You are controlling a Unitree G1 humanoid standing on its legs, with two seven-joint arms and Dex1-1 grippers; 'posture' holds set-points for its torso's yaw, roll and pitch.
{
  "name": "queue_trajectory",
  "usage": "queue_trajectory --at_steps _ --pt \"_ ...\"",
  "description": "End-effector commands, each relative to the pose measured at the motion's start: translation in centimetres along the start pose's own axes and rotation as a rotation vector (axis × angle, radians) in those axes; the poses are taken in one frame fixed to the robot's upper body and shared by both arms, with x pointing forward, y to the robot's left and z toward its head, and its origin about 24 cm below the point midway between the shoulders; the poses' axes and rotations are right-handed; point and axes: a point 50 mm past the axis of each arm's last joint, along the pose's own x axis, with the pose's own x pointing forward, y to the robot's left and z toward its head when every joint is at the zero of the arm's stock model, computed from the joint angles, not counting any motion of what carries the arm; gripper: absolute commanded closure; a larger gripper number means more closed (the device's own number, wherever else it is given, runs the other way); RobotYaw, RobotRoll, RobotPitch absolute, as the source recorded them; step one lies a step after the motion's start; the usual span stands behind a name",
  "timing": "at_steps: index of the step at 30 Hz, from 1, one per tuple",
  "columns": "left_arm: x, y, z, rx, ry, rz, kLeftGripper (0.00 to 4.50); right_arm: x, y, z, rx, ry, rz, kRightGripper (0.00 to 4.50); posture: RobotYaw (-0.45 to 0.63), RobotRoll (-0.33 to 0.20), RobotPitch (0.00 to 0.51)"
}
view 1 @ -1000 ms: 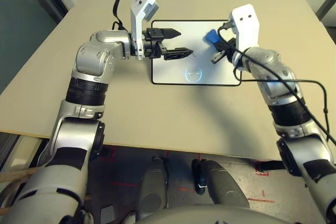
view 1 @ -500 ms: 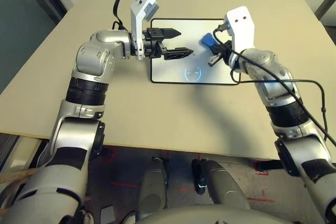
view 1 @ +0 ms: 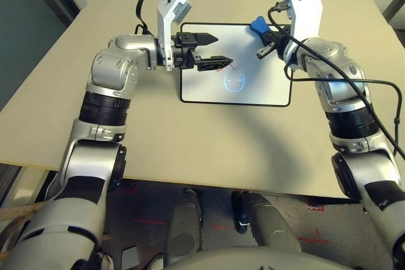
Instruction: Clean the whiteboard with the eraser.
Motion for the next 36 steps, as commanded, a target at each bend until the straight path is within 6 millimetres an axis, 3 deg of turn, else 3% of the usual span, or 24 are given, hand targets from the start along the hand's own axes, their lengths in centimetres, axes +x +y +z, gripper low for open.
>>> queue_trajectory --at_steps 1,8,22,29,36 --pt "-0.7 0.3 -0.9 0.003 0.064 0.02 0.0 0.2 2.3 -0.7 0.002 0.022 0.078 4.49 -0.04 0.0 0.162" --pt "-2.3 0.2 -2.3 -0.021 0.16 0.017 0.0 1.0 5.0 -1.9 -0.001 0.048 0.164 4.49 -0.01 0.0 0.162" --pt "-2.9 -0.5 -2.6 -0.045 0.177 0.019 0.0 2.3 9.5 -4.5 0.044 0.131 0.295 4.49 0.03 0.0 0.165" --pt "-2.7 -0.6 -2.6 -0.047 0.171 0.015 0.0 2.6 10.3 -4.3 0.06 0.135 0.319 4.49 0.02 0.0 0.163" --pt "-2.6 -0.6 -2.7 -0.048 0.17 0.009 0.0 2.8 9.2 -3.4 0.067 0.104 0.276 4.49 0.01 0.0 0.166"
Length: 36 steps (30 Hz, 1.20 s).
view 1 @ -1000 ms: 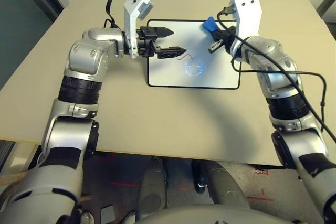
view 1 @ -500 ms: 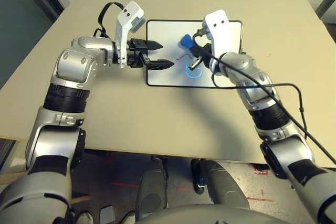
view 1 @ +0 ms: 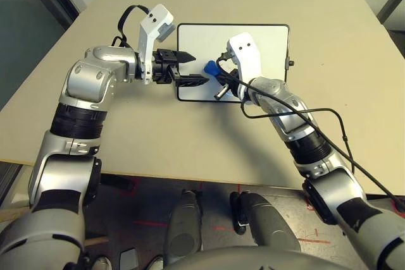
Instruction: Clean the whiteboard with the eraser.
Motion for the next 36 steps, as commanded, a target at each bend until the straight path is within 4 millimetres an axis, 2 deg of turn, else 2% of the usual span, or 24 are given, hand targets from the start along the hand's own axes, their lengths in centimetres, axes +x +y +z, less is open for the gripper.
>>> queue_trajectory --at_steps 1,6,10,13,21,27,33,36 --pt "0.1 -0.2 -0.2 -0.006 0.003 -0.012 0.0 0.1 -0.8 -0.5 0.024 0.037 -0.032 4.49 0.01 0.0 0.166" --pt "0.1 -0.3 -0.3 -0.01 0.011 -0.022 0.0 -0.9 -2.6 2.5 0.026 -0.055 -0.099 4.49 0.01 0.0 0.168" --pt "0.2 -0.4 -0.4 -0.013 0.015 -0.027 0.0 -1.5 -3.3 3.6 0.028 -0.088 -0.122 4.49 0.0 0.0 0.169" --pt "0.3 -0.5 -0.4 -0.014 0.017 -0.031 0.0 -1.7 -3.4 3.8 0.029 -0.092 -0.127 4.49 0.0 0.0 0.17" --pt "0.4 -0.6 -0.3 -0.016 0.018 -0.037 0.0 -0.8 -1.7 1.4 0.057 -0.017 -0.073 4.49 0.0 0.0 0.173" --pt "0.3 -0.7 -0.2 -0.017 0.02 -0.04 0.0 0.3 0.5 -0.3 0.098 0.043 0.0 4.49 0.01 0.0 0.175" --pt "0.2 -0.7 -0.1 -0.018 0.022 -0.038 0.0 0.7 2.4 -1.0 0.113 0.074 0.068 4.49 0.01 0.0 0.176" --pt "0.2 -0.7 -0.1 -0.019 0.022 -0.038 0.0 0.7 2.5 -1.1 0.113 0.08 0.068 4.49 0.01 0.0 0.177"
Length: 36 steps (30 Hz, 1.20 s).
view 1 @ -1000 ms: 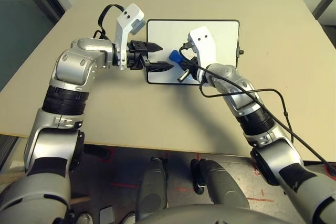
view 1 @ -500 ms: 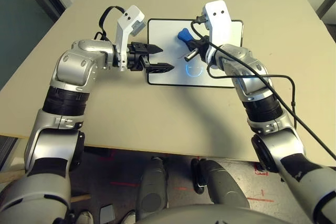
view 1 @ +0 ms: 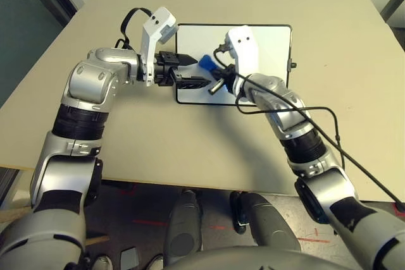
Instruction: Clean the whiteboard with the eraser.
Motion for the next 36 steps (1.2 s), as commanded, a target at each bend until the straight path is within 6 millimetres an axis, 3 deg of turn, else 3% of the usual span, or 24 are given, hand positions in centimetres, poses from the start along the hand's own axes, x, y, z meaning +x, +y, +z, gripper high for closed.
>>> queue_trajectory --at_steps 1,14,19,23,29,36 --pt "0.1 -0.2 0.0 0.001 0.011 -0.013 0.0 0.4 0.0 -1.7 0.028 0.077 0.001 4.49 0.01 0.0 0.177" --pt "0.3 -0.3 0.0 0.003 0.006 -0.019 0.0 -0.9 -5.3 0.8 0.022 -0.005 -0.202 4.49 0.0 0.0 0.172" --pt "0.3 -0.3 0.0 0.002 0.006 -0.02 0.0 -1.5 -6.3 1.3 0.024 -0.017 -0.242 4.49 0.0 0.0 0.173" --pt "0.3 -0.3 0.0 0.003 0.007 -0.022 0.0 -1.5 -6.0 0.5 0.028 0.009 -0.232 4.49 -0.01 0.0 0.174" --pt "0.4 -0.3 0.1 0.005 0.006 -0.026 0.0 -0.9 -3.6 -0.8 0.062 0.052 -0.149 4.49 -0.01 0.0 0.175" --pt "0.4 -0.2 0.2 0.006 0.006 -0.026 0.0 -0.4 -1.8 -0.8 0.062 0.058 -0.087 4.49 0.0 0.0 0.176"
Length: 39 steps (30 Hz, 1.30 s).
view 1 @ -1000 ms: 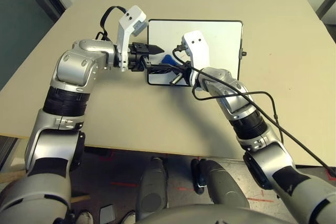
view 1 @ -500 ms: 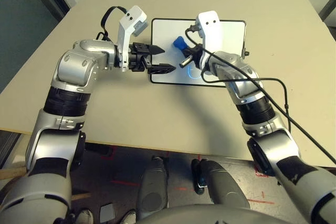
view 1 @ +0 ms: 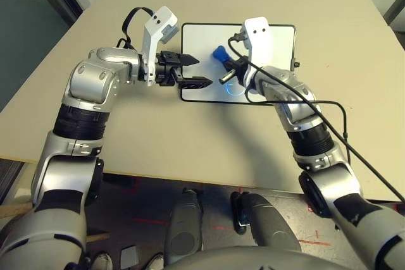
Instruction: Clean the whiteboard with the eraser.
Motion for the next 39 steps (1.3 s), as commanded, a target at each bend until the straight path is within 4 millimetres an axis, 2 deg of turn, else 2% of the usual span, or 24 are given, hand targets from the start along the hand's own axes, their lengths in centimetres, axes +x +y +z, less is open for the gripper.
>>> queue_trajectory --at_steps 1,7,17,24,30,35,39 --pt "0.2 -0.1 0.0 0.003 0.012 -0.018 0.0 0.4 0.6 -1.5 0.018 0.076 0.027 4.49 0.0 0.0 0.176" --pt "0.2 -0.2 0.1 0.001 0.011 -0.018 0.0 0.6 0.3 -1.3 0.018 0.073 0.017 4.49 0.0 0.0 0.177" --pt "0.3 -0.3 0.0 0.003 0.011 -0.021 0.0 -0.5 -4.0 -0.5 0.015 0.042 -0.129 4.49 -0.01 0.0 0.173" --pt "0.4 -0.1 0.1 0.008 0.012 -0.023 0.0 -1.5 -5.2 -1.1 0.022 0.056 -0.176 4.49 -0.02 0.0 0.17" --pt "0.5 -0.1 0.2 0.01 0.012 -0.028 0.0 -1.4 -3.8 -1.9 0.038 0.08 -0.132 4.49 -0.02 0.0 0.17" --pt "0.4 -0.1 0.2 0.011 0.013 -0.029 0.0 -0.9 -0.6 -2.6 0.042 0.099 -0.032 4.49 -0.01 0.0 0.169" --pt "0.4 -0.1 0.3 0.011 0.012 -0.028 0.0 -0.3 1.2 -2.4 0.038 0.09 0.028 4.49 0.0 0.0 0.168"
